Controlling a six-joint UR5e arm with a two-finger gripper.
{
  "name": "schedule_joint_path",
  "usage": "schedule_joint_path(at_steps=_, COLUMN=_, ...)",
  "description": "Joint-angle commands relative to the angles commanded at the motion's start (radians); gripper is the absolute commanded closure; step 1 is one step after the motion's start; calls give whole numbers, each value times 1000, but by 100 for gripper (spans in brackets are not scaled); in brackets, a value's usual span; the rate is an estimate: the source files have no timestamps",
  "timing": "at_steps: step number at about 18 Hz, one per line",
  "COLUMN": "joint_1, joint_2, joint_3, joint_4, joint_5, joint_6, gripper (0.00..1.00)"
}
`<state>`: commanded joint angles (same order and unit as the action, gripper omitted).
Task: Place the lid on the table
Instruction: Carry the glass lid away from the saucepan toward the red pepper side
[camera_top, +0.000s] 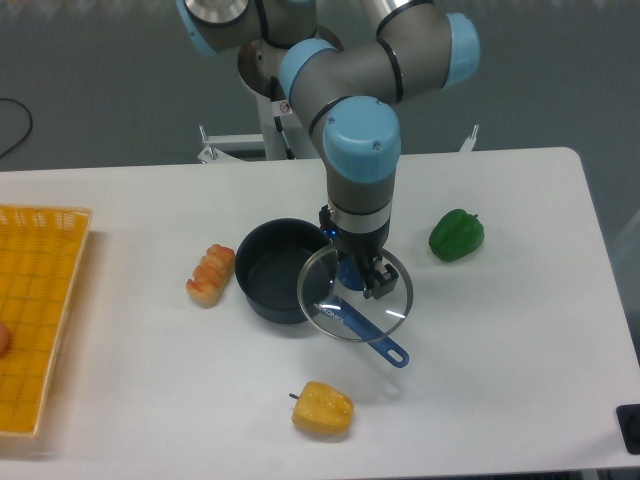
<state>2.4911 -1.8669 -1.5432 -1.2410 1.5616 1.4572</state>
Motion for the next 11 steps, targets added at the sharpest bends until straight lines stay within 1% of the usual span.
schedule_joint_path(at_steps=5, joint_1=34, joint_2=0, joint_3=-3, joint_4=-3, joint_5=0, joint_6=38, gripper=52)
schedule_joint_path(at_steps=9, joint_1=48, joint_2=-3, joint_3=-9, joint_4=6, joint_5=2, joint_6=43, gripper=52)
schedule_joint_path(at_steps=11, joint_1=48, joint_2=-8, joint_3=-6, joint_4=24, joint_5=2, joint_6=43, gripper=52)
